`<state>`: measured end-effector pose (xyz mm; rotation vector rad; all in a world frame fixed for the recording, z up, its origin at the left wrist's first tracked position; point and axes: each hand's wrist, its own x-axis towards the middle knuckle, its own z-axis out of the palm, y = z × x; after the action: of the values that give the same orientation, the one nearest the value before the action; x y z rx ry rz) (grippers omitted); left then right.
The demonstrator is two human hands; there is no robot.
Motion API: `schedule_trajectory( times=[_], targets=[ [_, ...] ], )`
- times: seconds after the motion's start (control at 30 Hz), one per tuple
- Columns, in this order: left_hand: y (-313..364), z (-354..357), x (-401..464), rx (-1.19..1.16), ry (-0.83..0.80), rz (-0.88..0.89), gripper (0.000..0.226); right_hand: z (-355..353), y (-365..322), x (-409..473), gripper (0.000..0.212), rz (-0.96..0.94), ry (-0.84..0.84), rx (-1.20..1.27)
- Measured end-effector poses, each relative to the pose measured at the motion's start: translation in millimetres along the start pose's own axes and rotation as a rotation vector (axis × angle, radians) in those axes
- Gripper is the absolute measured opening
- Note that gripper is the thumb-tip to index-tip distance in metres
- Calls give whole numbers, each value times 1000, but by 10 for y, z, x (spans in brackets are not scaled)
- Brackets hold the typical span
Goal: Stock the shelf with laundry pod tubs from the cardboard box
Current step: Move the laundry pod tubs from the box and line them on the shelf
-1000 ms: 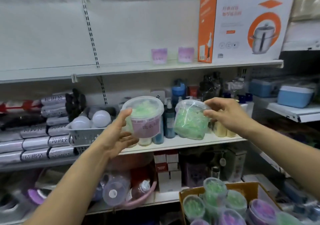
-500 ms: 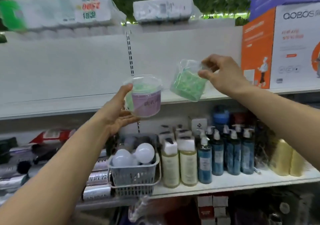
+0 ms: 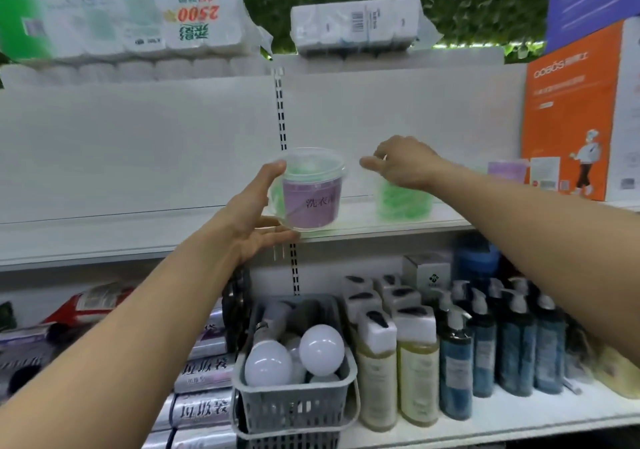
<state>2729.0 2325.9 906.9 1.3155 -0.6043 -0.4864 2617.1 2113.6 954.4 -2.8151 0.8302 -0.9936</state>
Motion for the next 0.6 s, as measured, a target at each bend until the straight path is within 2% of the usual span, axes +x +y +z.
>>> schedule_trajectory(
  times=[0.07,0.1,0.2,0.23,0.3,0.4,0.47,0.53,0.6],
  targets=[
    [-6,-25,74,1,4,10,71,-216,122,11,34,-19,-45,186],
    [-7,-38,113,-4,9,15,71,-339,223,-4,30,-18,-97,204],
    [-6,-46,222,-30,17,26,71,-570,526,-122,55,27,-386,10],
    [-10,-37,260,-40,15,24,71,-573,595,-161,59,25,-435,-53],
    [-20,11,322,-54,4,16,72,-495,706,-175,53,-25,-365,-32],
    [-34,99,403,-64,0,0,76,-332,701,-91,29,-102,-123,5],
    [-31,147,455,-58,1,0,77,-188,643,-18,32,-110,-2,-60],
    [-22,184,497,-51,5,-7,78,-100,631,38,30,-131,37,-9],
    [-9,198,541,-37,12,-15,78,-103,722,79,25,-141,-16,141]
  ],
)
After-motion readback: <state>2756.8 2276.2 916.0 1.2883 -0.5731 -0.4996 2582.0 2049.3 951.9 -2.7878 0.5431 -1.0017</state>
